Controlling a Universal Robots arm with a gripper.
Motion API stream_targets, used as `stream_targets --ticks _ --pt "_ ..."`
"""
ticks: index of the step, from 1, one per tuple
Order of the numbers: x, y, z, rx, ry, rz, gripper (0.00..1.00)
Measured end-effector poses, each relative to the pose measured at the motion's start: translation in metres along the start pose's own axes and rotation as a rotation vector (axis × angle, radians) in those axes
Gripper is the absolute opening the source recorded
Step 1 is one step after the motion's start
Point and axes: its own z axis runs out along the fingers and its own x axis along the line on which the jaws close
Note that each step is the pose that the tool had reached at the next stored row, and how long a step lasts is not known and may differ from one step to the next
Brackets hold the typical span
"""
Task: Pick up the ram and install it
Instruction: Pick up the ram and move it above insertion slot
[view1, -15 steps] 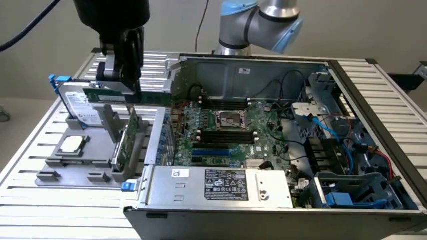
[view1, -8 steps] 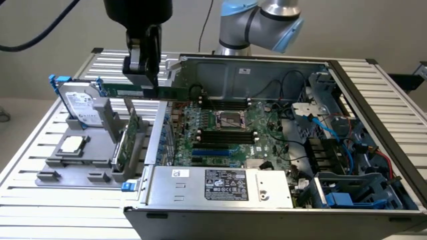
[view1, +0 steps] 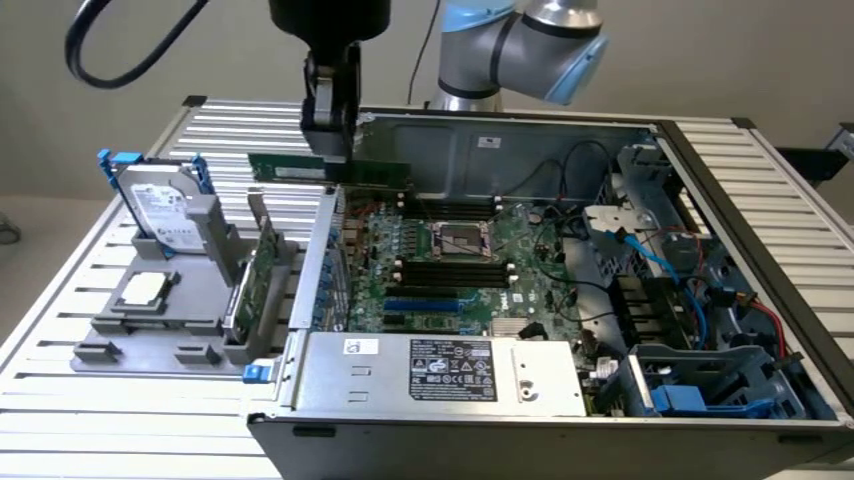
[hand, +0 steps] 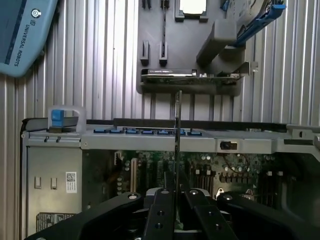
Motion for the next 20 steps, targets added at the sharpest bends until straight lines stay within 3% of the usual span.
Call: stream_targets --ticks 8,10,12,16,18,20 --pt "-0.018 -0.0255 0.0009 0.0003 0.0012 0.0 0.14" --pt "-0.019 -0.0319 0.0006 0.0013 -0.002 0.0 0.14" --pt "-0.02 -0.0372 0.0001 0.0049 -0.0103 -0.001 0.14" --pt "-0.021 -0.0451 -0.0001 0.024 -0.038 -0.002 0.14" --pt "-0.022 -0.049 0.0001 0.0338 -0.0432 -0.002 0.14" --pt "-0.025 -0.0547 0.0009 0.0381 -0.0428 -0.002 0.14"
